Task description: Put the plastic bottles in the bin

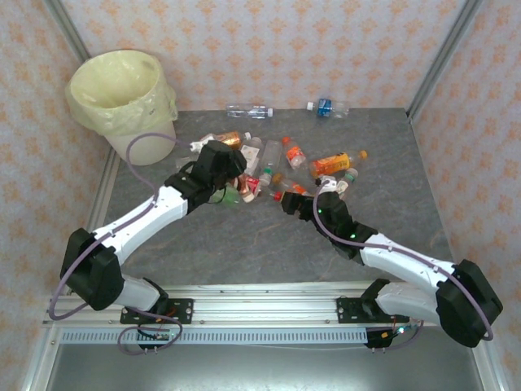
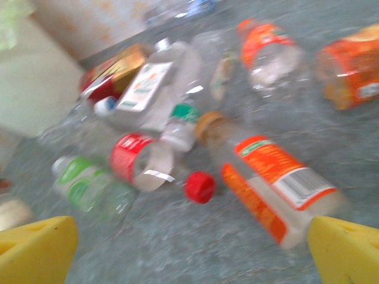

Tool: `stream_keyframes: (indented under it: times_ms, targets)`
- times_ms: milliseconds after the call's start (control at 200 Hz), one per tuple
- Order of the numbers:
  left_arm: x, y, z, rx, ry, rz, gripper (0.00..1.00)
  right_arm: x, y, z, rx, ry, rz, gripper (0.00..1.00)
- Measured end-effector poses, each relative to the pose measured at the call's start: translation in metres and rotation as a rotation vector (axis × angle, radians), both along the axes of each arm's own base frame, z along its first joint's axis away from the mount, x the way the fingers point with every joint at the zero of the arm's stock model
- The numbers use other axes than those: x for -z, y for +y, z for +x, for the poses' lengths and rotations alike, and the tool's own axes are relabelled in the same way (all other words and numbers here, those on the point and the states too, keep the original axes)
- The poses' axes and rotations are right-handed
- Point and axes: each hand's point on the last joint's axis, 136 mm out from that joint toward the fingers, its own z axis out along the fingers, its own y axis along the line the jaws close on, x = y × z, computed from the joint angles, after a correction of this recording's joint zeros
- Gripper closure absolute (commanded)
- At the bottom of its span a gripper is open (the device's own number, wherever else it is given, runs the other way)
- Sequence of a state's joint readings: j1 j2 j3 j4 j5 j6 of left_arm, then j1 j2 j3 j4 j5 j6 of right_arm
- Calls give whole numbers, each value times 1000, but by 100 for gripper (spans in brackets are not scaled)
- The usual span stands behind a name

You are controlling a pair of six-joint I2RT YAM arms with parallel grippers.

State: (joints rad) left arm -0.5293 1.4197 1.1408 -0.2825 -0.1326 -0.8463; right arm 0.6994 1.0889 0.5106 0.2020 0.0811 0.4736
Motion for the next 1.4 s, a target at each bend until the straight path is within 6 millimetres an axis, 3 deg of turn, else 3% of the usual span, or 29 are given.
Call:
stream_keyframes:
  times_ms: [145,290,500,656,756,961,1156,1276,1401]
  targets:
    - [-38,36,12,-105,-66,165,45,0,-16,7,104,-3,17,1]
    - [-93,88,29,-246,-169,287,44,-1,-22,9,140,-7,21,1]
    - [-155,163,42,-432,-275,408,42,-10,-31,10,181,-35,24,1]
    - [-213,191,63,-522,-397,429,42,-21,-37,10,196,-64,11,1]
    - [-238,203,72,-586,-469,453,42,-26,-40,11,208,-80,4,1]
    - [-255,234,98,-717,-503,503,41,-32,-46,8,220,-93,-13,1]
    - [-255,290,128,-835,-465,515,41,-40,-53,7,241,-110,-26,1]
    - [-241,319,148,-851,-407,526,40,-39,-56,6,251,-106,-38,1]
    - [-212,327,172,-763,-332,528,40,-37,-58,6,260,-101,-49,1]
